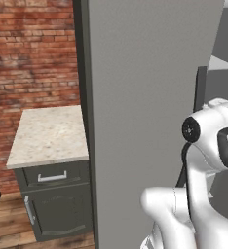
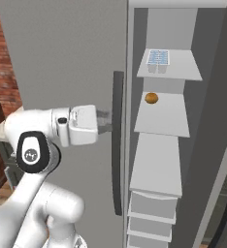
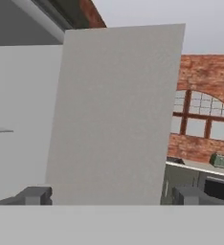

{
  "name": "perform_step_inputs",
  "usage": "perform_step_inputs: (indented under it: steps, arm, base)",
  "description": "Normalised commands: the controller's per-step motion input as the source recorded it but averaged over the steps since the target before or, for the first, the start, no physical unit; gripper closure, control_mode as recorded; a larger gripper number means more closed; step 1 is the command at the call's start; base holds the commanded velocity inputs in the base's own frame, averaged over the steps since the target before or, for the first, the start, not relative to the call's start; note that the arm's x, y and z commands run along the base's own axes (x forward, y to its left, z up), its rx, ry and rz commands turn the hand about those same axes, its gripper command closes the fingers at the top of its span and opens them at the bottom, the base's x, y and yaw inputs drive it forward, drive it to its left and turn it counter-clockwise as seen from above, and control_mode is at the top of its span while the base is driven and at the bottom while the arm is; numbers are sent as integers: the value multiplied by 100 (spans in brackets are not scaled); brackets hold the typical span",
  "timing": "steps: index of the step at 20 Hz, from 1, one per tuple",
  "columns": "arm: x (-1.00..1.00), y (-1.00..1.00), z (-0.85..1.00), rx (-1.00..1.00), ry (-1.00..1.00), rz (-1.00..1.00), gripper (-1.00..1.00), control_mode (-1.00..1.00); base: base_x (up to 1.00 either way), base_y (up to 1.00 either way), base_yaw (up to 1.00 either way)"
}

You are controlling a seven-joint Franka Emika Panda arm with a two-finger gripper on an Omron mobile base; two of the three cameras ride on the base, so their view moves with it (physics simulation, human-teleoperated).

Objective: Open the freezer door, pick up the ice cube tray from the freezer, and place it on the dining counter.

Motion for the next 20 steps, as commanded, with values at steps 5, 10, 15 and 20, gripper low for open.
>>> perform_step_inputs:
  steps: [5,10,15,20]
  arm:
    - [-10,60,19,2,6,11,-100,-100]
    - [-1,38,7,10,3,18,-100,-100]
    - [0,31,0,14,2,20,-100,-100]
    - [-3,30,0,16,5,19,-100,-100]
  base:
    - [0,0,0]
    - [0,0,0]
    - [0,0,0]
    - [0,0,0]
